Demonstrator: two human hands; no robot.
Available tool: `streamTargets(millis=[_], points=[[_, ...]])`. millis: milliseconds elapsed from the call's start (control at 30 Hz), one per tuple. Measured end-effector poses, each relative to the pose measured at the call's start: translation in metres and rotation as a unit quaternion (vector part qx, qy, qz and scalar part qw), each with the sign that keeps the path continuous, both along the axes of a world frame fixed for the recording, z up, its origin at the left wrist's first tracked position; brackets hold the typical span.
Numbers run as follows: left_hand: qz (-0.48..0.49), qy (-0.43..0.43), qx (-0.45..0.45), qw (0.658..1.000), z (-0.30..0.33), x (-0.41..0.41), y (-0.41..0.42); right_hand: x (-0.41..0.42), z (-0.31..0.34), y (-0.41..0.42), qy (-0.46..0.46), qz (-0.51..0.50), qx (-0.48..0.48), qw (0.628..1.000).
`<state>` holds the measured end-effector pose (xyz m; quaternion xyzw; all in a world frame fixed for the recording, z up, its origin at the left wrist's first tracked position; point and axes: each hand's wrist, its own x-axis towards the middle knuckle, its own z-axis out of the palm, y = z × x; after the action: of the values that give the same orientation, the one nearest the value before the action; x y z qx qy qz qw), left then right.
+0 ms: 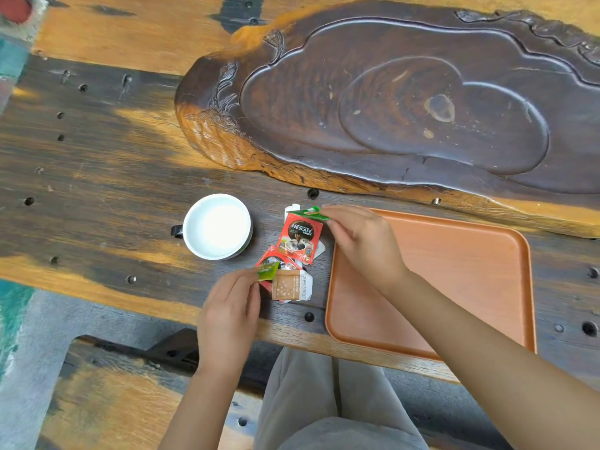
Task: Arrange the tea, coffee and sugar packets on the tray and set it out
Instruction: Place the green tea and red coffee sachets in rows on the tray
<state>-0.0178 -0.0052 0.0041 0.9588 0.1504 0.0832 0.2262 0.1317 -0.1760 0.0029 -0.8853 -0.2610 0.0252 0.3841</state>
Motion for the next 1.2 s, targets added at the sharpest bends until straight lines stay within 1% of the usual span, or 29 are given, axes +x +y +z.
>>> streamTargets(millis=[100,167,267,433,567,667,800,1000,1067,1200], points=[[0.065,-0.052,0.003,0.997,0.017,-0.009,0.0,-0.008,0.012,-0.024,-0.015,-0.062,0.038,0.997],[0.066,-0.097,0.008,0.993,0.028,-0.011,-0.001,-0.016,0.017,-0.044,-0.035,-0.088,0.026,0.995],[0.024,-0.131,0.006,0.991,0.035,0.003,-0.014,-0.027,0.013,-0.077,-0.059,-0.11,-0.039,0.991],[-0.119,-0.141,-0.019,0.983,0.011,0.056,-0.066,-0.038,-0.003,-0.107,-0.086,-0.111,-0.12,0.983],[-0.208,-0.087,-0.026,0.974,-0.014,0.085,-0.102,-0.043,-0.014,-0.116,-0.065,-0.094,-0.159,0.981],[-0.242,-0.037,-0.039,0.969,-0.028,0.086,-0.11,-0.048,-0.023,-0.117,-0.039,-0.071,-0.18,0.98],[-0.25,0.014,-0.046,0.967,-0.038,0.073,-0.109,-0.056,-0.034,-0.119,0.013,-0.061,-0.21,0.976],[-0.258,0.142,-0.028,0.955,-0.046,0.068,-0.113,-0.06,-0.037,-0.116,0.049,-0.053,-0.239,0.968],[-0.253,0.156,-0.036,0.954,-0.049,0.073,-0.113,-0.057,-0.036,-0.115,0.061,-0.058,-0.245,0.966],[-0.254,0.154,-0.034,0.954,-0.051,0.084,-0.116,-0.045,-0.034,-0.113,0.078,-0.063,-0.254,0.962]])
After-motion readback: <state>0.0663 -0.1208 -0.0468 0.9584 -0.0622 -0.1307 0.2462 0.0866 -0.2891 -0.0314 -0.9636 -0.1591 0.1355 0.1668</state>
